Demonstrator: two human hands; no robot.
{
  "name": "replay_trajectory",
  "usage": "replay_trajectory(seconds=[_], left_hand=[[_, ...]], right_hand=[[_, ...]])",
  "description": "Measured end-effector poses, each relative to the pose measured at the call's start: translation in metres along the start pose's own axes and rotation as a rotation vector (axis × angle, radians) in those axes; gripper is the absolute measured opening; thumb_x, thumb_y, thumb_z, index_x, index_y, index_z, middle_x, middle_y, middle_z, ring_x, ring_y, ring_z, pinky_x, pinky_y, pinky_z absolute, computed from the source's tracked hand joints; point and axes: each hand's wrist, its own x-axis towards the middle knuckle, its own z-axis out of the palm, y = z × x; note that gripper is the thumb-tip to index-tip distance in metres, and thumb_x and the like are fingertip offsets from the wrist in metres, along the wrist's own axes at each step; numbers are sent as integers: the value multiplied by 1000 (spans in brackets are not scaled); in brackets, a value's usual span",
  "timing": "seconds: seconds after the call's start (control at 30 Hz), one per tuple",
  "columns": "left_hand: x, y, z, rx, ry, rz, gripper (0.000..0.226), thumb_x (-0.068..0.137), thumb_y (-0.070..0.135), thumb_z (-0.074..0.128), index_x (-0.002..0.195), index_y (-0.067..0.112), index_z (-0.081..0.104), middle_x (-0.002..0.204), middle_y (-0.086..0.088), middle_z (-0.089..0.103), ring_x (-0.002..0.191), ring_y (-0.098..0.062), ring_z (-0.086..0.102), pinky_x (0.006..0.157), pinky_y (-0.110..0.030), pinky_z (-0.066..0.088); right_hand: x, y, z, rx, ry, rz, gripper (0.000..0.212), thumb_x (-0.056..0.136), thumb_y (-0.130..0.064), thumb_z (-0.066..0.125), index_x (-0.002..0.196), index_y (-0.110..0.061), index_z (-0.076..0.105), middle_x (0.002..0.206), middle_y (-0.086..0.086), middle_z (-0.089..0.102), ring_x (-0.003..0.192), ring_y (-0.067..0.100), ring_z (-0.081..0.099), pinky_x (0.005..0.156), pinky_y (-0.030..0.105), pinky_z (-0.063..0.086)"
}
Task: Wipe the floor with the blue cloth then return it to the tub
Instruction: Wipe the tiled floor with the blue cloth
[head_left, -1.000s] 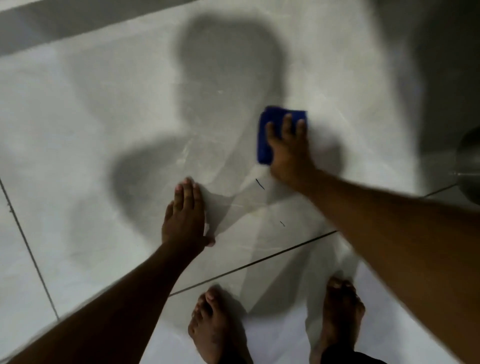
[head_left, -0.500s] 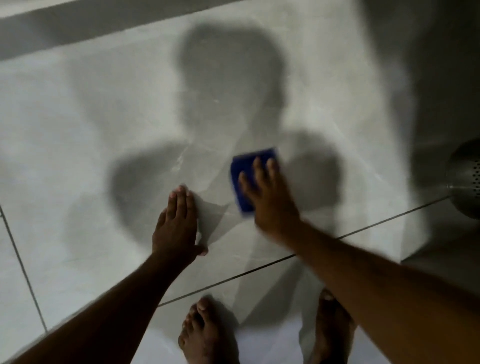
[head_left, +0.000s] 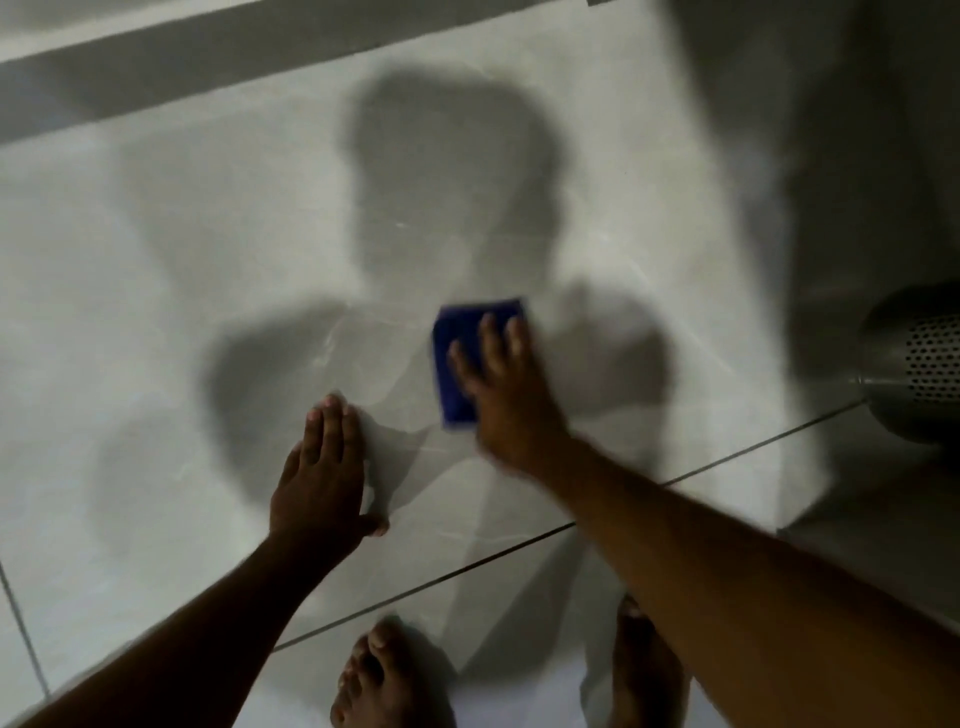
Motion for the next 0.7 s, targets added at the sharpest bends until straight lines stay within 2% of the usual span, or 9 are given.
replay_trajectory(seconds=[0.1, 0.17, 0.23, 0.3, 0.37, 0.47, 0.53, 0.63, 0.7], left_hand=[[0, 1, -3, -4, -4, -7, 143, 63, 51, 83, 147, 8, -25, 156, -15, -31, 146, -31, -22, 124, -45, 12], [1, 0, -4, 0, -2, -12, 145, 62, 52, 84, 145, 7, -25, 156, -15, -31, 147, -31, -22, 124, -45, 14], [1, 0, -2, 13, 3, -22, 146, 60, 52, 85, 144, 6, -27, 156, -16, -30, 147, -33, -21, 124, -45, 14], [1, 0, 0, 19, 0, -31, 147, 60, 51, 85, 142, 6, -28, 157, -17, -28, 148, -33, -20, 124, -45, 14], [3, -1, 1, 25, 5, -30, 148, 59, 52, 85, 142, 6, -28, 157, -17, -28, 148, -33, -19, 124, -44, 14], [2, -3, 2, 14, 13, -12, 148, 59, 53, 85, 145, 7, -26, 158, -14, -27, 148, -31, -19, 124, -42, 14], [0, -4, 0, 9, 17, -8, 147, 59, 54, 84, 147, 7, -24, 158, -14, -27, 148, -30, -19, 124, -42, 14], [-1, -4, -3, 6, 9, -1, 145, 61, 54, 83, 148, 7, -23, 158, -14, -28, 148, -30, -19, 124, -42, 14], [-1, -4, -3, 0, 12, -6, 144, 62, 54, 83, 148, 7, -23, 157, -14, -29, 148, -31, -21, 124, -43, 14]], right_hand=[[-107, 4, 21, -59, -220, -311, 89, 74, -22, 62, 150, -27, 17, 161, 18, 11, 145, 47, 4, 112, 62, 21], [-138, 57, 9, -76, -263, -324, 88, 70, -20, 61, 150, -27, 23, 159, 18, 20, 144, 46, 16, 108, 61, 33], [-117, 102, -11, -87, -216, -84, 91, 68, -20, 65, 150, -24, 26, 156, 25, 22, 140, 52, 22, 104, 60, 38], [-56, 117, -29, -83, -83, 236, 91, 75, -24, 69, 151, -21, 20, 157, 30, 15, 139, 56, 16, 107, 61, 33], [14, 93, -39, -5, -1, 343, 85, 80, -28, 64, 151, -21, 19, 158, 29, 8, 139, 57, 9, 113, 61, 22], [51, 19, -25, 23, 12, 129, 77, 81, -27, 55, 151, -22, 22, 159, 26, 7, 140, 57, 3, 115, 62, 14], [3, -18, -2, -33, -64, -142, 81, 79, -27, 58, 150, -22, 21, 160, 24, 8, 142, 55, 1, 115, 64, 13], [-103, 10, 14, -157, -201, -401, 90, 73, -25, 69, 149, -24, 22, 159, 20, 15, 144, 48, 7, 112, 62, 26], [-132, 60, 3, -190, -213, -383, 90, 68, -23, 70, 148, -25, 30, 155, 21, 29, 141, 47, 22, 106, 62, 35]])
